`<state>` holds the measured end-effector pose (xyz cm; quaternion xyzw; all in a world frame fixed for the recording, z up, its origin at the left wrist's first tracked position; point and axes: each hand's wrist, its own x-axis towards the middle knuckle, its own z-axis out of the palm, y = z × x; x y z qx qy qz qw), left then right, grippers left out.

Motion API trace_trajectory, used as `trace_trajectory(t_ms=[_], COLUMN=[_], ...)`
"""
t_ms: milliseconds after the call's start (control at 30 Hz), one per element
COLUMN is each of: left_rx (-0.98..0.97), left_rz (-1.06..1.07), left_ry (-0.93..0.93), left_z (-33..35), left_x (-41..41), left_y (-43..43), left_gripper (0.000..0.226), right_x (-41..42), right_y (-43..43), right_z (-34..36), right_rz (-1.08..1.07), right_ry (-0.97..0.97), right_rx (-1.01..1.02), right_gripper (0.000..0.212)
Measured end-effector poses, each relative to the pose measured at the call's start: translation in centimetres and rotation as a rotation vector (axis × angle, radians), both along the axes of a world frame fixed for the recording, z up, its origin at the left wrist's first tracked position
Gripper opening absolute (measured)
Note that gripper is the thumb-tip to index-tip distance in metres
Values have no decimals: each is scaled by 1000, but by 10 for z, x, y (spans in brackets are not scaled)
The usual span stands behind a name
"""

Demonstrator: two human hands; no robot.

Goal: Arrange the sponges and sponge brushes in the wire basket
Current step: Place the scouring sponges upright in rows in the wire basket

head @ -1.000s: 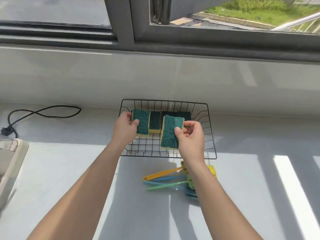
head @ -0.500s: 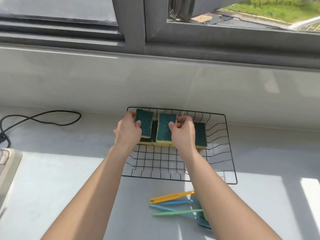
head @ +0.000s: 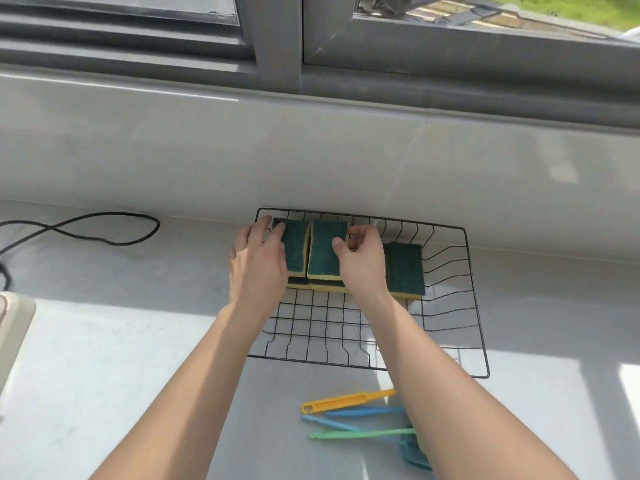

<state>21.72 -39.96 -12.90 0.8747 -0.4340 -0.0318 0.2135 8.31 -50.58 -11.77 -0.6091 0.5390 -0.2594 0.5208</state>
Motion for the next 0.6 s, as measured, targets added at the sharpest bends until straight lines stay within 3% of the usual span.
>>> trace_trajectory(t_ms=[200,333,433,600], left_rx=[95,120,143,177], left_rz=[-191,-218,-218,-220], left_ry=[-73,-120,-135,-147], left_z=[-8,-8,-8,-6], left_x=[1,0,-1,-2], left_y=[6,7,7,6], left_gripper=[57,57,58,59], right_x=[0,-10,-18,-15], right_y=[7,16,21,24], right_z=[-1,-2,-6,-9], right_rz=[35,213,355,417], right_ry=[34,165,245,467], right_rx=[-90,-368,-441,-551], right_gripper=[37,46,56,61])
